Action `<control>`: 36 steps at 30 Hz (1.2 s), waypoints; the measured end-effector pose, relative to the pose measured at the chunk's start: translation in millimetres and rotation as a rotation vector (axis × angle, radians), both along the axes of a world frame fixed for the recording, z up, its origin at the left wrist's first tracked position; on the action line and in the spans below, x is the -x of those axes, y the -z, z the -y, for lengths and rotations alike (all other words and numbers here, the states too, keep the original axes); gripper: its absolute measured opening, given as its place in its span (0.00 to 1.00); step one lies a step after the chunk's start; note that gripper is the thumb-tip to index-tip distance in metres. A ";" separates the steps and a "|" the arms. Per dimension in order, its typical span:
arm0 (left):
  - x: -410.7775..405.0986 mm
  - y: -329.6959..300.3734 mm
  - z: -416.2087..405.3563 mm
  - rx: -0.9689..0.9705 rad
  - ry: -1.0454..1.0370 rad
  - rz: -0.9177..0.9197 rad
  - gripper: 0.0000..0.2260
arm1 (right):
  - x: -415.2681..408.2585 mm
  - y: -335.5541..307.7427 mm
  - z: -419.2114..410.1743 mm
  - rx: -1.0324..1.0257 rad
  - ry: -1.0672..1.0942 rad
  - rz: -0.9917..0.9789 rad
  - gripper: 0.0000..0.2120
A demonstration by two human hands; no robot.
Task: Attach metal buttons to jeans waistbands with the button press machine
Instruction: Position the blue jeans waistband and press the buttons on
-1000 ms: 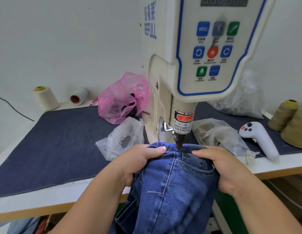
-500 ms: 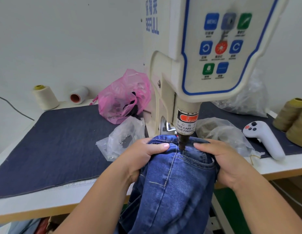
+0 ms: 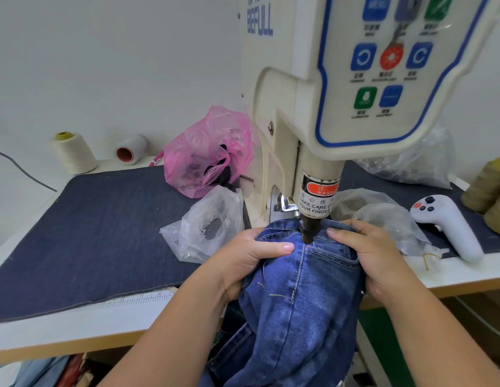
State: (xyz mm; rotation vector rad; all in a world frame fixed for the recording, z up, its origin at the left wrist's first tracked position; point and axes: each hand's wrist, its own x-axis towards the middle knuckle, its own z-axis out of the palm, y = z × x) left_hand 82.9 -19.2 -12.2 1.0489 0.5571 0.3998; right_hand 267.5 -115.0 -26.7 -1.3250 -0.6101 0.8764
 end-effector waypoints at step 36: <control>-3.8 8.2 0.2 0.042 -0.028 -0.020 0.16 | -3.0 12.3 3.6 -0.038 0.032 0.243 0.10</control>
